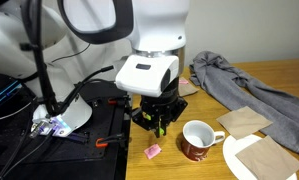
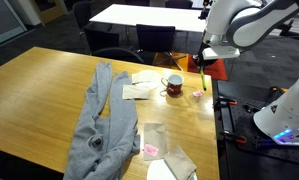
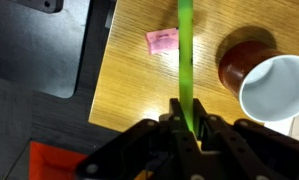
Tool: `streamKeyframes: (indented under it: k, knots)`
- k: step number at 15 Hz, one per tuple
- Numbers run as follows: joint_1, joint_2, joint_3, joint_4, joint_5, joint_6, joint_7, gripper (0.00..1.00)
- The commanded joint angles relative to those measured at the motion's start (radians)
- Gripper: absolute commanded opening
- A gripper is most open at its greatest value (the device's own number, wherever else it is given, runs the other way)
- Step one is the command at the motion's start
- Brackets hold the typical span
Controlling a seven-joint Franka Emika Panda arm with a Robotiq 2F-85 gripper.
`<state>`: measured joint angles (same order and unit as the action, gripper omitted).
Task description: Remove the yellow pen from the maroon mug
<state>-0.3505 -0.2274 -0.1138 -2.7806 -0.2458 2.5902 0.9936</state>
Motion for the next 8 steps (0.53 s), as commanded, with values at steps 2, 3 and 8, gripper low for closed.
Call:
streamKeyframes:
  k: [2, 3, 8]
  knots:
    - [-0.007, 0.112, -0.023, 0.001, 0.033, 0.112, 0.029, 0.04]
    - [-0.007, 0.133, -0.030, 0.001, 0.029, 0.128, 0.040, 0.04]
    - [0.013, 0.244, -0.081, 0.001, 0.029, 0.203, 0.061, 0.04]
